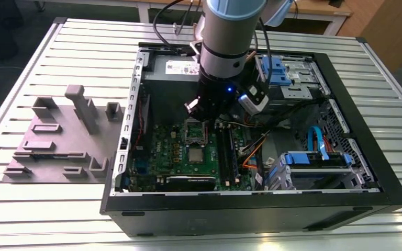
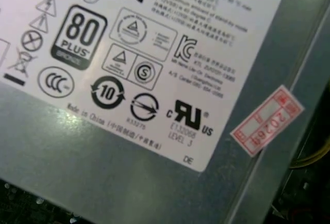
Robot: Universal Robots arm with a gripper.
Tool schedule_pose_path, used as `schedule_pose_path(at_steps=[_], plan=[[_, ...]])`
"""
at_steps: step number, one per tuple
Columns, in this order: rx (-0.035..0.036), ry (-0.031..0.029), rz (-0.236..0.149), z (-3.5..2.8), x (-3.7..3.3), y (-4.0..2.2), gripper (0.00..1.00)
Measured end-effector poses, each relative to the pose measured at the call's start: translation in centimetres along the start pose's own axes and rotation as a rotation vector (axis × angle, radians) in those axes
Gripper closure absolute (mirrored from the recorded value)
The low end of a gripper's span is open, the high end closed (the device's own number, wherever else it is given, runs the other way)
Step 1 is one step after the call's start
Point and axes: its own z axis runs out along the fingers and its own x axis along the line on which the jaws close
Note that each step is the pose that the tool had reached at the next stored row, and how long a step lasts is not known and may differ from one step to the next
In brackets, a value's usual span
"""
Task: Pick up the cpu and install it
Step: 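Close the cpu cover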
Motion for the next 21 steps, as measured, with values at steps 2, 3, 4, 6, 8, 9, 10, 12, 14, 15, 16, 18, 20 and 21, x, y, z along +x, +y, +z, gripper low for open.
schedule_pose_path(at_steps=[2,3,4,6,8,9,10,12,14,15,16,18,20,21], plan=[[-0.0018,-0.0008,0.0,0.13,-0.02,0.02,0.9],[-0.0023,-0.001,0.0,0.21,-0.02,0.02,0.9],[-0.0026,-0.0011,0.0,0.27,-0.02,0.02,0.9],[-0.0036,-0.0015,0.001,0.39,-0.03,0.02,0.9],[-0.004,-0.0016,0.001,0.47,-0.07,0.0,0.9],[-0.0039,-0.0015,0.001,0.46,-0.07,0.0,0.9],[-0.004,-0.0017,0.001,0.49,-0.09,-0.01,0.9],[-0.0039,-0.0017,0.001,0.5,-0.09,-0.01,0.9],[-0.004,-0.0018,0.001,0.5,-0.09,-0.01,0.9],[-0.0041,-0.0019,0.001,0.49,-0.1,-0.01,0.9],[-0.004,-0.0017,0.001,0.46,-0.09,-0.01,0.9],[-0.0039,-0.0017,0.001,0.44,-0.09,-0.01,0.9],[-0.004,-0.0017,0.001,0.44,-0.09,-0.01,0.9],[-0.004,-0.0018,0.001,0.44,-0.09,-0.01,0.9]])
